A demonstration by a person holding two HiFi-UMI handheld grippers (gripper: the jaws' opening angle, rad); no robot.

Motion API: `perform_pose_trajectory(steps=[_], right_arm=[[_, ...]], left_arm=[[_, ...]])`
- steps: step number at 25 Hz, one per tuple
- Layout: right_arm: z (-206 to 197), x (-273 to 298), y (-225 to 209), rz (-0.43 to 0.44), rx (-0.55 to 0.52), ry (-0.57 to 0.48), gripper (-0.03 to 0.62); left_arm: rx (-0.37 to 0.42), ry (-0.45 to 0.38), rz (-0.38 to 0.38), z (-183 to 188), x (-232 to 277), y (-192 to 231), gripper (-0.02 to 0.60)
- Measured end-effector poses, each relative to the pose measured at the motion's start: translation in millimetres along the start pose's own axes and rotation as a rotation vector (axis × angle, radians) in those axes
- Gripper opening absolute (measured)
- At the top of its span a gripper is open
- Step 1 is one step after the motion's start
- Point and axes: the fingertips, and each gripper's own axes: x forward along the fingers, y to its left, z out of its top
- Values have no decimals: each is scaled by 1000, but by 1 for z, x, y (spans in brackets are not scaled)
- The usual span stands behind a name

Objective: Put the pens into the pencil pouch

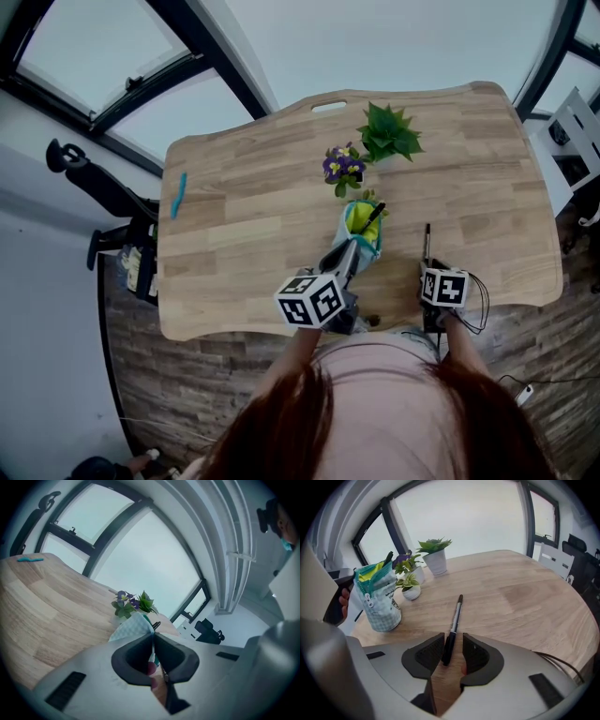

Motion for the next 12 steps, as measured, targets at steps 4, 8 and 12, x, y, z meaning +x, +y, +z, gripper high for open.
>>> perform_pose_trajectory(steps=[4, 8, 12], right_arm=[[0, -1, -7, -48, -9, -15, 54], [-1, -2, -8, -23, 11, -16, 52], [4, -5, -8, 16, 22, -41, 51]], left_arm=[[11, 6, -3, -2, 0, -2, 14], [12, 9, -3, -3, 0, -3, 14], [14, 3, 0, -4, -1, -2, 14]])
